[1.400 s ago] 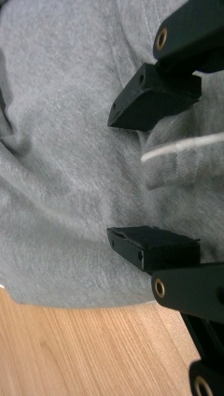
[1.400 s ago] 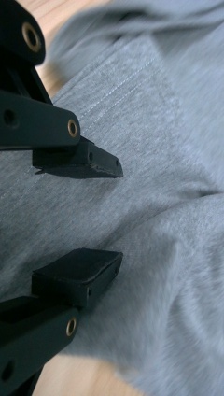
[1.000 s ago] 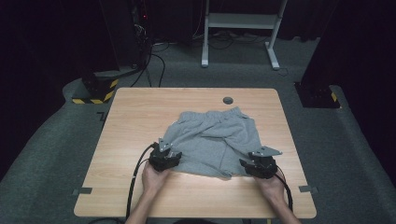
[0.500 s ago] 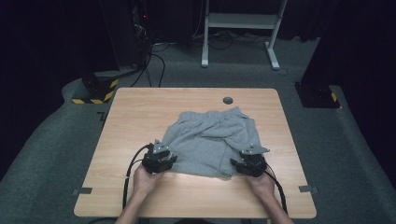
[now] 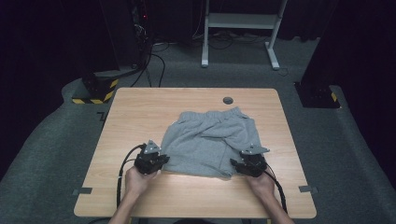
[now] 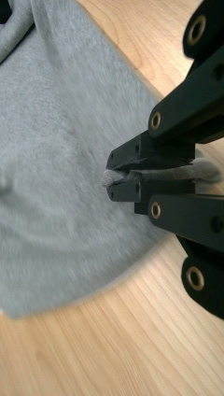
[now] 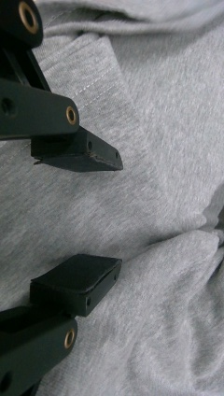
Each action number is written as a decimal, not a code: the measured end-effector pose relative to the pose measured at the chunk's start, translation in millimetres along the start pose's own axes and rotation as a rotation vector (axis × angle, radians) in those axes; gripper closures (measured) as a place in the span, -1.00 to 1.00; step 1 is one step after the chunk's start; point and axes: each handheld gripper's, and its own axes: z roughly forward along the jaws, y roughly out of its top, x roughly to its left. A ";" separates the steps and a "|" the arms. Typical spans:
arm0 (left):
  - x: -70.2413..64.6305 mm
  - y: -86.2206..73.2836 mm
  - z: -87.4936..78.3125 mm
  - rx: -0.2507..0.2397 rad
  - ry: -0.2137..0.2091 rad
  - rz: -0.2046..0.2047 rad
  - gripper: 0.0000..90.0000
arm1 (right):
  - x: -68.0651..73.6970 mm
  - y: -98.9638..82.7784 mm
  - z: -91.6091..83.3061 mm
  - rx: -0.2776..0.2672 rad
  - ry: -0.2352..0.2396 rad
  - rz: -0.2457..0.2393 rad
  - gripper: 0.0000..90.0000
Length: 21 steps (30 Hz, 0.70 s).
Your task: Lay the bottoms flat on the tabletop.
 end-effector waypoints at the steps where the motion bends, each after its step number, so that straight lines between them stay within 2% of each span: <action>1: 1.8 -2.4 -4.1 -0.013 0.003 -0.007 0.86 | 0.0 0.0 0.1 0.000 0.000 0.000 0.02; 6: 13.8 -18.0 -25.8 -0.057 0.058 -0.028 0.86 | 0.0 0.1 0.1 0.000 0.000 0.001 0.02; 8: 20.3 -24.7 -34.0 -0.064 0.066 -0.062 0.86 | 0.0 0.1 0.0 0.001 0.000 0.002 0.02; 10: 27.1 -30.4 -40.2 -0.056 0.075 -0.085 0.86 | 0.0 0.1 0.1 0.000 -0.001 0.002 0.02; 13: 31.8 -36.5 -42.0 -0.027 0.096 -0.091 0.85 | 0.2 0.2 0.2 0.001 -0.001 0.003 0.02; 16: 33.1 -37.4 -39.6 -0.011 0.078 -0.109 0.78 | 0.3 0.2 0.2 0.001 -0.001 0.004 0.02; 17: 31.9 -35.9 -40.0 -0.025 0.072 -0.110 0.69 | 0.1 0.1 0.3 0.000 -0.002 0.001 0.02; 20: 26.0 -26.4 -43.2 -0.110 0.024 -0.119 0.42 | 0.2 0.2 0.3 0.001 -0.002 0.003 0.02; 21: 23.2 -21.9 -42.5 -0.119 0.016 -0.112 0.38 | 0.1 0.3 0.3 0.000 -0.002 0.002 0.02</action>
